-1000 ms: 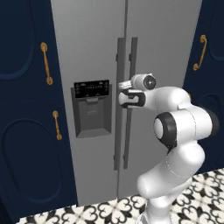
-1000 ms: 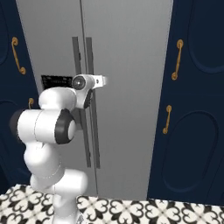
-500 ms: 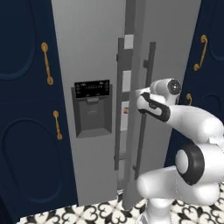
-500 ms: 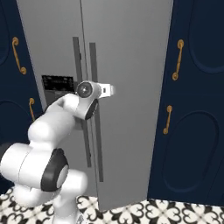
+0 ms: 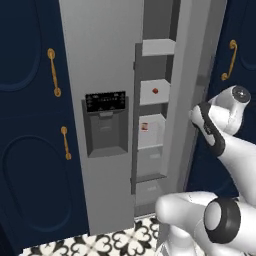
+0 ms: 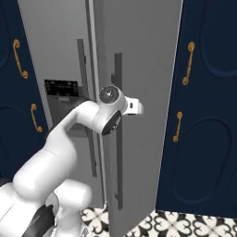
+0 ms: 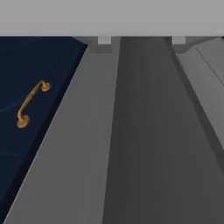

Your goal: Take the strawberry from the fridge and place it on top of the pancake, located on the dining counter.

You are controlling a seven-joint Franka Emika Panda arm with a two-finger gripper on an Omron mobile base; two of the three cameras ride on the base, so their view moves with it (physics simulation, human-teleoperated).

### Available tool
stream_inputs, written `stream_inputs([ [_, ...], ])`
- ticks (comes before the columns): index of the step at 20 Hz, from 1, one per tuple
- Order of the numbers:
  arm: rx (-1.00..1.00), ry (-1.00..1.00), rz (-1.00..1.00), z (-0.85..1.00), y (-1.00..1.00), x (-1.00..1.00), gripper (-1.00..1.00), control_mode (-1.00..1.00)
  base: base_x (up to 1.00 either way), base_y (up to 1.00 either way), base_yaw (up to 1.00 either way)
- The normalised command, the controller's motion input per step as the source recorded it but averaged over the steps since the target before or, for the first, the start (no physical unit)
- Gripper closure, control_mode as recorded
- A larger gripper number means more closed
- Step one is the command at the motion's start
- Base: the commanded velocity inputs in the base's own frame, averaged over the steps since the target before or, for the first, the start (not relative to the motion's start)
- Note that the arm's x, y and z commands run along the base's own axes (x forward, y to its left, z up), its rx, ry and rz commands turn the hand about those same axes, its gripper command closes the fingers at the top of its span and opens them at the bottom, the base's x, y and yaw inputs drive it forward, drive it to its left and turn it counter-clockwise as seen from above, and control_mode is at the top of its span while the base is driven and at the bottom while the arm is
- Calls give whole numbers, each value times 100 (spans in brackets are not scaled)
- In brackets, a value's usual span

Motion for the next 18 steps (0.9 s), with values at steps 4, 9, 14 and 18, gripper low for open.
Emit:
stream_inputs([
  [4, 21, 1, -12, -2, -100, -54, 100, -100, 0, 0, 0],
  [9, 10, -1, -20, -1, -77, -88, -100, -100, 0, 0, 0],
  [14, -19, 0, -11, 27, 24, -69, -100, -100, 0, 0, 0],
  [18, -51, 2, -6, 54, 91, -30, -100, -100, 0, 0, 0],
])
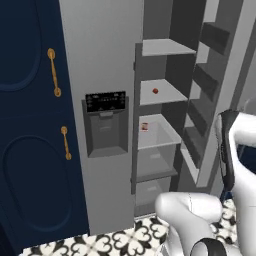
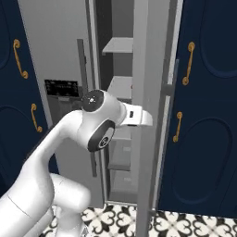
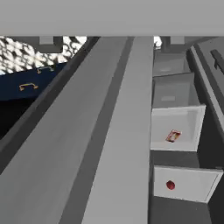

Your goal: Take the strawberry from the fridge and place it on top of the pancake, located on the dining counter.

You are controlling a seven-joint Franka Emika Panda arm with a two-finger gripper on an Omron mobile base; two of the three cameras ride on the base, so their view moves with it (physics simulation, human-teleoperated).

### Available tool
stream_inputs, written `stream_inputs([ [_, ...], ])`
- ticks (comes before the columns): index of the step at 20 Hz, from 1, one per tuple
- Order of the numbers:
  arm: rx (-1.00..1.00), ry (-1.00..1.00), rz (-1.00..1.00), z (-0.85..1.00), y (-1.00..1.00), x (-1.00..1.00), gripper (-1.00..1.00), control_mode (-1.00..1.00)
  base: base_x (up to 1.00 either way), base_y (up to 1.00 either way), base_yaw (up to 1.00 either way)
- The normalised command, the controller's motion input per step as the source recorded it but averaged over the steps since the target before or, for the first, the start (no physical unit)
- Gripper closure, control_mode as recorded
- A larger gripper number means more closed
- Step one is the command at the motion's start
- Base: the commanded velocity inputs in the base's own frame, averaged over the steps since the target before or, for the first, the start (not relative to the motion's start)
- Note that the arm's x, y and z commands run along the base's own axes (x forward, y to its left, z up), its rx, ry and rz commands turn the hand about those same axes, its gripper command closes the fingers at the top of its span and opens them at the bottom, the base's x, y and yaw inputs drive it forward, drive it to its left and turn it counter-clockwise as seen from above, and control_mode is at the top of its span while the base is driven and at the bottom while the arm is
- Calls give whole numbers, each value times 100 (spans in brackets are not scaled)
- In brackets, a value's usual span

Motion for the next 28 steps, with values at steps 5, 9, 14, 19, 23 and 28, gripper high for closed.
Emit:
stream_inputs([
  [5, -47, 33, 0, 37, 62, 46, -100, -100, 0, 0, 0],
  [9, -44, 39, 0, 0, 2, 99, -100, -100, 0, 0, 0],
  [14, -36, 37, 0, 5, -17, 92, -100, -100, 0, 0, 0],
  [19, -27, 30, 0, 2, -39, 43, -100, -100, 0, 0, 0],
  [23, -14, 19, 0, 0, -77, 5, -100, -100, 0, 0, 0],
  [28, -3, 17, -1, 7, -72, 0, -100, -100, 0, 0, 0],
])
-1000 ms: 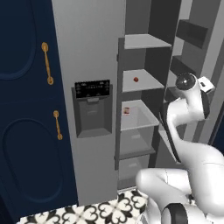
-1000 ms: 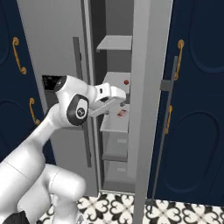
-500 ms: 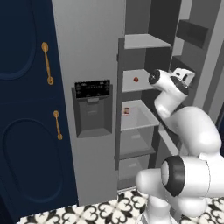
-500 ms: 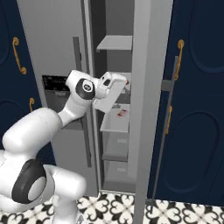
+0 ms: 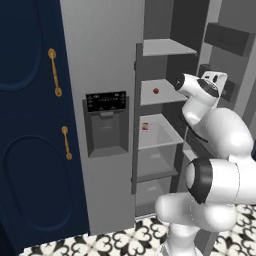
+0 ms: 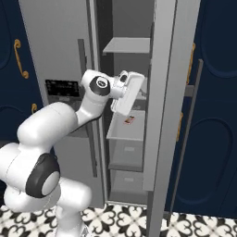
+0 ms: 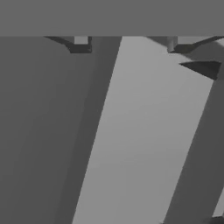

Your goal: Take the strawberry from the fridge and place it on top of the pancake, located on the dining counter.

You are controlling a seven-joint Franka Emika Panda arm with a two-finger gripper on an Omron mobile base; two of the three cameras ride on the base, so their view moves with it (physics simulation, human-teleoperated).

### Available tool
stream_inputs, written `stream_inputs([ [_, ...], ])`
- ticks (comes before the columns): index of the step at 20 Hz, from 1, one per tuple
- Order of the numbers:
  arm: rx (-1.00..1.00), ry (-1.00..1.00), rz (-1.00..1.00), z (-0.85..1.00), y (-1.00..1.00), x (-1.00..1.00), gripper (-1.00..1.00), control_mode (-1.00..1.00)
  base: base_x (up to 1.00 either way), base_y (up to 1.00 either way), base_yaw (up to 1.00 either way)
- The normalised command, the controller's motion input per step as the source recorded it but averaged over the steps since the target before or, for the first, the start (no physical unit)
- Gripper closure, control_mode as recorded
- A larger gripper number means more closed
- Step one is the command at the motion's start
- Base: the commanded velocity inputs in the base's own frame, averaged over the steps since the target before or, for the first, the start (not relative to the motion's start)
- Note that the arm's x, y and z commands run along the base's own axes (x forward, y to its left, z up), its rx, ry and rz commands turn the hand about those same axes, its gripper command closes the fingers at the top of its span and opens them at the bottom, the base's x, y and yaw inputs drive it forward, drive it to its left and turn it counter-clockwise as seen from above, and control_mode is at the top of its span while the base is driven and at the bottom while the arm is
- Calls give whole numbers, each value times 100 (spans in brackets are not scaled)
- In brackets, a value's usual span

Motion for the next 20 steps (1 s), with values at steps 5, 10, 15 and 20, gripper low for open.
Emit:
stream_inputs([
  [5, 0, 7, -1, 7, 5, -8, -100, -100, 0, 0, 0],
  [10, 14, 0, -7, -10, 93, -28, -100, -100, 0, 0, 0],
  [15, 59, 0, -30, -49, 92, -67, -100, -100, 0, 0, 0],
  [20, 73, -7, -36, -31, 60, -100, -100, -100, 0, 0, 0],
])
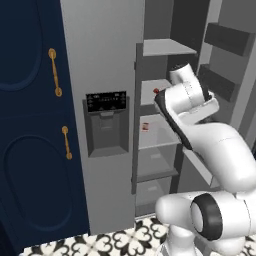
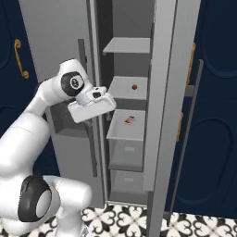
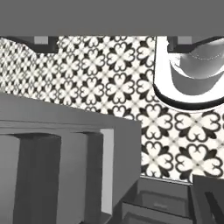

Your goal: Take the strawberry from the fridge and place it on top of the pancake, located on the dining counter.

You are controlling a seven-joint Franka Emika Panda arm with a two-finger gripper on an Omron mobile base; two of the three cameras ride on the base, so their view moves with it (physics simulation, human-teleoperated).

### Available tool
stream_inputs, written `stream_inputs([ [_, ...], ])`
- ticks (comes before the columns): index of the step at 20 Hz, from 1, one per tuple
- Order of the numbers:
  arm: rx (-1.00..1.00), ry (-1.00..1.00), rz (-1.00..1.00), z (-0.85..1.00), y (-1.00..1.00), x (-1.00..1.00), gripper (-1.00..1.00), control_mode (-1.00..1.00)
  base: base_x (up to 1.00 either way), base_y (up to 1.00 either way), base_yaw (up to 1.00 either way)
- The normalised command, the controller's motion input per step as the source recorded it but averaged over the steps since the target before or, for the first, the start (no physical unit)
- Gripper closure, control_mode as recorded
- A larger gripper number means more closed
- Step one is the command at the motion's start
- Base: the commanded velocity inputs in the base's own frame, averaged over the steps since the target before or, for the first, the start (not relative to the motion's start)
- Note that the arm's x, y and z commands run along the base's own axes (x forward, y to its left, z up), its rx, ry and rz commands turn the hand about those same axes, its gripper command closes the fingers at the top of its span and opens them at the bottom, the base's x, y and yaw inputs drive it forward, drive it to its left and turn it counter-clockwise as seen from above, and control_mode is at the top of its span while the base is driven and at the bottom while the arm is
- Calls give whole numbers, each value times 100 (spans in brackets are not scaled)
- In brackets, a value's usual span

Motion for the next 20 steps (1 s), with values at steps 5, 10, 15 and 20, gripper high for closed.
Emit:
stream_inputs([
  [5, 59, -23, -45, 0, 45, -100, -100, -100, 0, 0, 0],
  [10, 34, -4, -31, 0, 16, -96, -100, -100, 0, 0, 0],
  [15, -3, -2, -13, 0, 14, -79, -100, -100, 0, 0, 0],
  [20, -33, -14, -2, -25, 25, -57, -100, -100, 0, 0, 0],
])
